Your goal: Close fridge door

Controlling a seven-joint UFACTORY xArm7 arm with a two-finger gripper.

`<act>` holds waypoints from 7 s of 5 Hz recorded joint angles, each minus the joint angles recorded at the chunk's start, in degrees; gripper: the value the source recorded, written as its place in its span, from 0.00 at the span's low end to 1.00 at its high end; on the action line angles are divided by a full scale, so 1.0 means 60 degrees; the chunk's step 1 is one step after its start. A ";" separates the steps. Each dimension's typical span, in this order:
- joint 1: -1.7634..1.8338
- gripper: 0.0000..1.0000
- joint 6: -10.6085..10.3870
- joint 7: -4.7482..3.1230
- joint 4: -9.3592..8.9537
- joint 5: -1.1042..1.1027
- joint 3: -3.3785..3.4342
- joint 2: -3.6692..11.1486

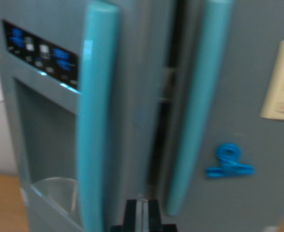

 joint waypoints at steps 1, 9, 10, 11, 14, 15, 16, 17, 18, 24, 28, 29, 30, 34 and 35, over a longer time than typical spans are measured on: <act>0.0000 1.00 0.0000 0.0000 0.0000 0.0000 0.0000 0.0000; 0.0000 1.00 -0.0849 0.0000 0.1849 0.0000 0.0478 0.3047; 0.0000 1.00 -0.1048 0.0000 0.2125 0.0000 0.0478 0.3489; 0.0000 1.00 -0.1048 0.0000 0.2125 0.0000 0.0478 0.3489; -0.0001 1.00 -0.1053 0.0000 0.2756 0.0000 0.0269 0.4341; -0.0001 1.00 -0.1053 0.0000 0.2756 0.0000 0.0269 0.4341; -0.0001 1.00 -0.1053 0.0000 0.2906 0.0000 0.0085 0.4576; -0.0001 1.00 -0.1053 0.0000 0.2906 0.0000 0.0085 0.4576; -0.0001 1.00 -0.1054 0.0000 0.3106 0.0000 0.0025 0.4880; -0.0001 1.00 -0.1055 0.0000 0.3551 0.0000 -0.0091 0.5365; -0.0001 1.00 -0.1052 0.0000 0.3549 0.0000 -0.0090 0.5365; -0.0001 1.00 -0.1052 0.0000 0.3549 0.0000 -0.0090 0.5365; -0.0001 1.00 -0.1052 0.0000 0.3549 0.0000 -0.0090 0.5365; -0.0001 1.00 -0.1052 0.0000 0.3548 0.0000 -0.0090 0.5365; -0.0001 1.00 -0.1052 0.0000 0.3548 0.0000 -0.0090 0.5365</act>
